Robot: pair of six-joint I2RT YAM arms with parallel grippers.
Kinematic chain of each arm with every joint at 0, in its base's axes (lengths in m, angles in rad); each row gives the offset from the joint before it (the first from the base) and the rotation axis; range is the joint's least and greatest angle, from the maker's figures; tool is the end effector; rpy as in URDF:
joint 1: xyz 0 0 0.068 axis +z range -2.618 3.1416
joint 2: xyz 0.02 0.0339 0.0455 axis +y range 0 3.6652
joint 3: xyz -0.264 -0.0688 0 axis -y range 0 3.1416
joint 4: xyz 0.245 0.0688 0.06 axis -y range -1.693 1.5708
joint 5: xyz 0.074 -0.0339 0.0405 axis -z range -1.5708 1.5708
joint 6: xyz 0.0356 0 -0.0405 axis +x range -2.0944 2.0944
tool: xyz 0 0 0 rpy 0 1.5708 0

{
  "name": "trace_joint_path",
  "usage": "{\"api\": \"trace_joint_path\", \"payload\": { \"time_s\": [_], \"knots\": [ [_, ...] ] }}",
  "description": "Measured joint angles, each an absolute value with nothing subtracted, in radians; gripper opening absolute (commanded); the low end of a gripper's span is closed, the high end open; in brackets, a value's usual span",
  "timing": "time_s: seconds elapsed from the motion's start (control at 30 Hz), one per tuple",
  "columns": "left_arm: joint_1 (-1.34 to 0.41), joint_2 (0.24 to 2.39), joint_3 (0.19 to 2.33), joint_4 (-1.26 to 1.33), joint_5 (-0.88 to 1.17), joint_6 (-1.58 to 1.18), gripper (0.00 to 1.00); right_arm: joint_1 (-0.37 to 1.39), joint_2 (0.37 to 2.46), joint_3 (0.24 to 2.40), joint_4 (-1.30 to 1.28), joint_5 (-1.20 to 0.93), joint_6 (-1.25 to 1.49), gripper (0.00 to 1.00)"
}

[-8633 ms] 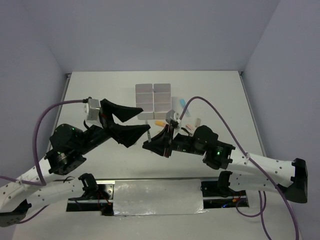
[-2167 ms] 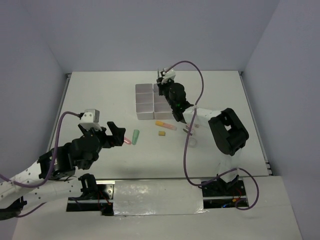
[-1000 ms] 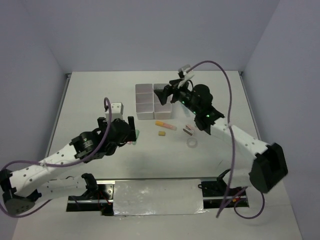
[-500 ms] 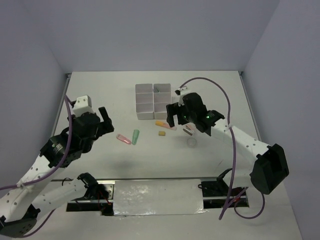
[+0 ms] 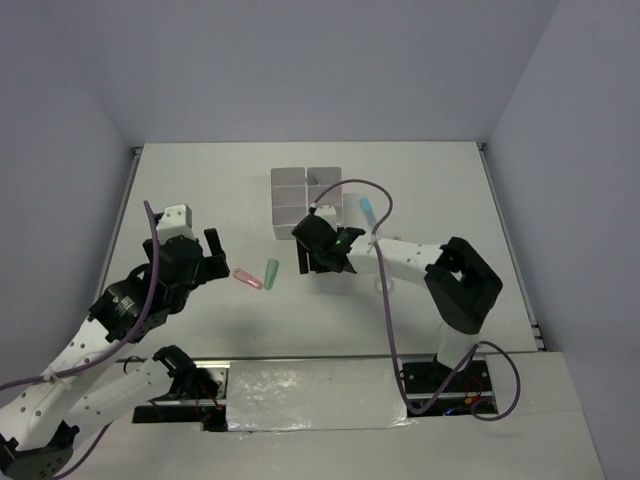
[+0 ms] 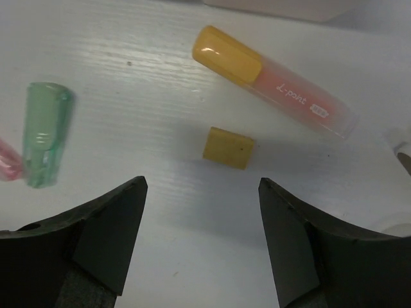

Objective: Sort the stationery into containers
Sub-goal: Pick up the stationery from the center of the board.

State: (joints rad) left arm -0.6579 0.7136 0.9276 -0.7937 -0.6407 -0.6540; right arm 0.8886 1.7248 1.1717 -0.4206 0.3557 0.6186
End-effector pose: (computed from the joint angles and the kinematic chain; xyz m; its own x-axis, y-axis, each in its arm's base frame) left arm 0.1181 -0.0644 0.3408 -0.4015 -0.3061 -0.8632 -0.1887 0.9499 -0.2491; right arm 0.2371 0.2723 0.2079 -0.7751 -0.0921 -0.6251 -0.1898 0.9776 0.0914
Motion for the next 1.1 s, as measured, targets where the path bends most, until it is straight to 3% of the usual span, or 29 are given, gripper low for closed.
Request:
{"api": "trace_joint_path", "payload": {
  "time_s": [0.33,0.6,0.67,0.9,1.1],
  "knots": [
    [-0.657,0.728,0.926,-0.776,-0.598,-0.628,0.99,0.878,1.864,1.168,-0.405,0.351,0.639,0.65],
    [-0.657,0.736,0.923,-0.765,-0.575,-0.623,0.99,0.847,1.868,1.157,-0.368,0.353,0.642,0.64],
    [-0.657,0.736,0.923,-0.762,-0.570,-0.619,0.99,0.846,1.872,1.160,-0.367,0.360,0.642,0.58],
    [-0.657,0.733,0.922,-0.754,-0.565,-0.605,0.99,0.847,1.867,1.150,-0.360,0.381,0.657,0.22],
    [-0.657,0.723,0.922,-0.754,-0.562,-0.604,0.99,0.856,1.797,1.087,-0.314,0.350,0.626,0.20]
  ]
}}
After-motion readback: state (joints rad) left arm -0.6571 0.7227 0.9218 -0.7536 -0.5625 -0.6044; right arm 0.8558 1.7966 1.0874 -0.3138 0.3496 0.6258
